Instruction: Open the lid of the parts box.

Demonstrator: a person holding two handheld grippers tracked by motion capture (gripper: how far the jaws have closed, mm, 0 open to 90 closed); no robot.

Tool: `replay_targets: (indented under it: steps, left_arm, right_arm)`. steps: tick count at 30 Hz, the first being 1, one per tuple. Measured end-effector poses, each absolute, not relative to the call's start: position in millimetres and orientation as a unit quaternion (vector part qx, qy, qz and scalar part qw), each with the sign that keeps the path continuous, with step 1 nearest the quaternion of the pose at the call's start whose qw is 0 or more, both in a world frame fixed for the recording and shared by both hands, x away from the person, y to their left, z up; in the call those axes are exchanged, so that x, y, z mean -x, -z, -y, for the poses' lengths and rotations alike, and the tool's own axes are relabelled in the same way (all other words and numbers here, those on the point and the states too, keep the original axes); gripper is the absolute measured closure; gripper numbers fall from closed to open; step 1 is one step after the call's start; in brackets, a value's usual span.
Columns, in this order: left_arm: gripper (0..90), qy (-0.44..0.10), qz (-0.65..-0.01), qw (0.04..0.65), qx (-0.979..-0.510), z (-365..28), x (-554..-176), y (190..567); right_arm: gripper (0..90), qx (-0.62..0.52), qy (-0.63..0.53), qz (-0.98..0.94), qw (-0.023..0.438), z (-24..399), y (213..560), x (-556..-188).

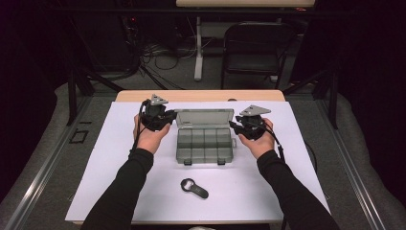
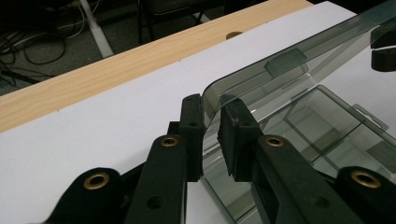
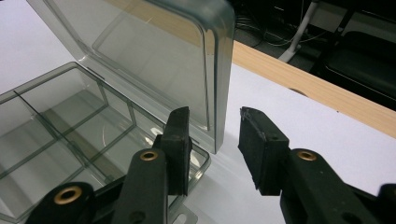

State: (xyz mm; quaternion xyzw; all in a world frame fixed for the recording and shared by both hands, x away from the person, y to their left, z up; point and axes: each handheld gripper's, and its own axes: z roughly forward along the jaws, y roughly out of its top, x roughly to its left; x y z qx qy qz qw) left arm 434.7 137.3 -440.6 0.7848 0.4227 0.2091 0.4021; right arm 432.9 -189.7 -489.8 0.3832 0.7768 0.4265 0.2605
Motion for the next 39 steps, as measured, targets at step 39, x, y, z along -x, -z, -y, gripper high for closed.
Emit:
replay_targets:
  steps: [39]
  left_arm:
    - [79.7,-0.202,-0.438,0.41,-0.774,-136,-449,442]
  right_arm:
    - [76.0,-0.389,-0.424,-0.774,0.263,181,532,-459]
